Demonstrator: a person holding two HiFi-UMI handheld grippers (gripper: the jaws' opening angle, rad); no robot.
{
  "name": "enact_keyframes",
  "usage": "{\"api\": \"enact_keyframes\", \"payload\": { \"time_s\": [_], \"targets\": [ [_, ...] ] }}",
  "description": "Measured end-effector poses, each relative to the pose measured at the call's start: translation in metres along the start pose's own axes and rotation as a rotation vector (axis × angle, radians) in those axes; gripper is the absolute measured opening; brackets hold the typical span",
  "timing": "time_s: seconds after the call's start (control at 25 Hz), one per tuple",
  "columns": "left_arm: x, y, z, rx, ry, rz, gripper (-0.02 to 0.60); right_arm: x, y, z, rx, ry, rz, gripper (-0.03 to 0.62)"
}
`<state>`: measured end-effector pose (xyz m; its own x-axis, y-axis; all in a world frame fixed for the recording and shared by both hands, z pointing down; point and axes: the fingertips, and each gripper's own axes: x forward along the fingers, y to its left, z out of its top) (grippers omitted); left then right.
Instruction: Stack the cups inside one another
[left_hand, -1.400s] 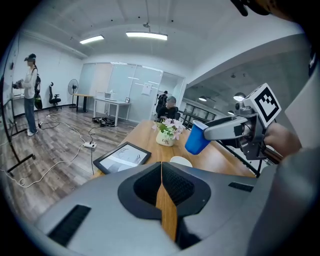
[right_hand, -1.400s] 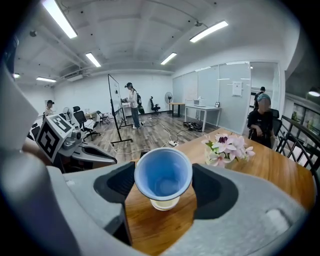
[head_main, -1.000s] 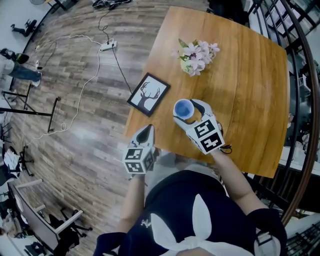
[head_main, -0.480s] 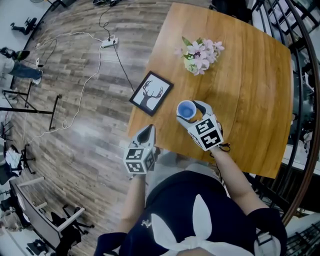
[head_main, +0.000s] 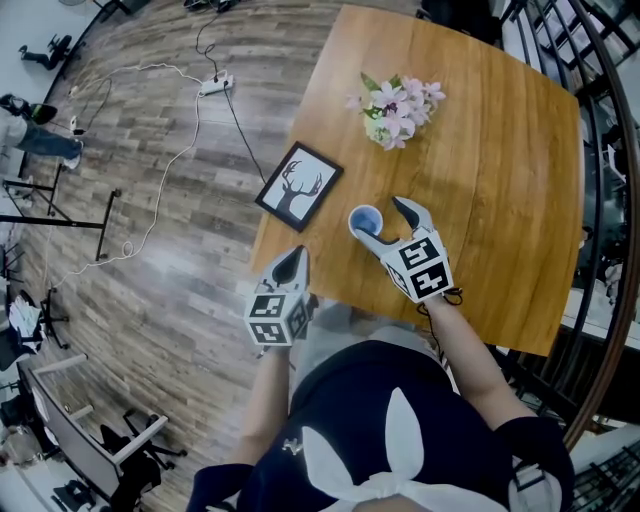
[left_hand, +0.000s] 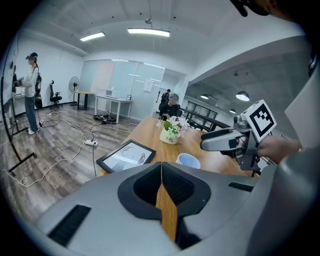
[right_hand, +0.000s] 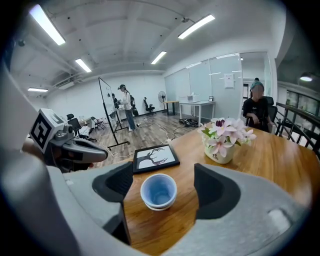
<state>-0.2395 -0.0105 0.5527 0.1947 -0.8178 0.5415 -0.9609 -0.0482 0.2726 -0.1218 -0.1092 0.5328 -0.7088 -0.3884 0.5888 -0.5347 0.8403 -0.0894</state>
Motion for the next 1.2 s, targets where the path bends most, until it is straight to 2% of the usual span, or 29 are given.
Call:
{"api": "enact_keyframes", "payload": {
  "time_s": [0.16,0.28,0.52,0.64,1.2],
  "targets": [
    [0.002,-0.006,0.006,0.008,-0.016,-0.008,0.020,-0.014,-0.009,0.008,0.002,-0.038,-0.022,0.347],
    [0.002,-0.012,0.013,0.018,-0.032,-0.018,0.021,-0.027,-0.014,0.012,-0.004,-0.060,-0.033,0.289],
    [-0.002,-0.026,0.034,0.038,-0.085,-0.036,0.020,-0.055,-0.018,0.019,-0.073,-0.101,-0.066,0.116],
    [-0.006,-0.036,0.042,0.050,-0.103,-0.048,0.021,-0.070,-0.018,0.023,-0.090,-0.135,-0.073,0.001],
    [-0.015,-0.058,0.051,0.076,-0.132,-0.068,0.021,-0.102,-0.010,0.028,-0.086,-0.170,-0.055,-0.003]
  ]
}}
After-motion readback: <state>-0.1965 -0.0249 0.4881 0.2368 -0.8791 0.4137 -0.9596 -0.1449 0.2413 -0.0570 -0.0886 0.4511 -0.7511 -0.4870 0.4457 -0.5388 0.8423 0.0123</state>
